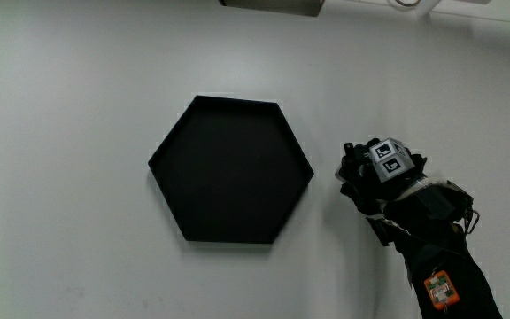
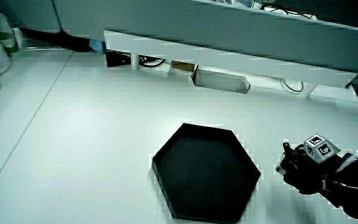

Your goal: Place speaker on desk

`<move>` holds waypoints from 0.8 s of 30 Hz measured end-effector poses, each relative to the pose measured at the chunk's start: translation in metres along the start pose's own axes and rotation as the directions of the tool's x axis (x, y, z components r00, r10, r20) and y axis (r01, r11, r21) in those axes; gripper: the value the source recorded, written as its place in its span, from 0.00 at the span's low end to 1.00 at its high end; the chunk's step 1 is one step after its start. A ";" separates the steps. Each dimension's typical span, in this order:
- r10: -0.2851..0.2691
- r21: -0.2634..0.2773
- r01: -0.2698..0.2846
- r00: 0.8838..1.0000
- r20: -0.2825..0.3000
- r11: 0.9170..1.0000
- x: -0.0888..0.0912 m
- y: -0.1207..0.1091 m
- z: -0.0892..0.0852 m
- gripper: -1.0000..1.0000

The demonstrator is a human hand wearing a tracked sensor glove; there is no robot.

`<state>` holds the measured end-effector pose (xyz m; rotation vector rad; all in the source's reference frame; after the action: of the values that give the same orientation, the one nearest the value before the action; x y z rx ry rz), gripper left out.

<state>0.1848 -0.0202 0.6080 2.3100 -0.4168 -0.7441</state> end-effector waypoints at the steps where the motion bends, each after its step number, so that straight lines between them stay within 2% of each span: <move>1: 0.001 -0.030 -0.001 1.000 -0.004 1.000 0.003 0.003 -0.008 0.50; 2: -0.015 -0.046 0.014 1.000 -0.010 0.999 0.006 0.005 -0.014 0.50; 3: -0.010 -0.027 0.009 0.999 -0.030 1.000 0.008 0.002 -0.015 0.50; 8: -0.048 -0.091 0.043 0.998 -0.048 0.995 0.004 0.006 -0.039 0.50; 9: -0.040 -0.075 0.036 0.998 -0.058 0.997 0.003 0.005 -0.039 0.50; 11: -0.043 -0.094 0.037 0.997 -0.067 0.995 0.000 0.009 -0.044 0.50; 13: -0.061 -0.072 0.056 0.996 -0.070 0.996 0.001 0.008 -0.040 0.50; 14: -0.057 -0.079 0.051 0.996 -0.068 0.996 0.001 0.009 -0.041 0.50; 20: -0.077 -0.045 0.074 0.995 -0.056 0.996 0.006 0.008 -0.033 0.50; 22: -0.066 -0.074 0.061 0.996 -0.063 0.995 0.008 0.010 -0.035 0.50; 23: -0.076 -0.077 0.072 0.996 -0.049 0.994 0.007 0.009 -0.033 0.50; 24: -0.074 -0.073 0.070 0.995 -0.061 0.995 0.007 0.009 -0.033 0.50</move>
<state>0.2093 -0.0134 0.6316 2.2851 -0.2751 -0.7063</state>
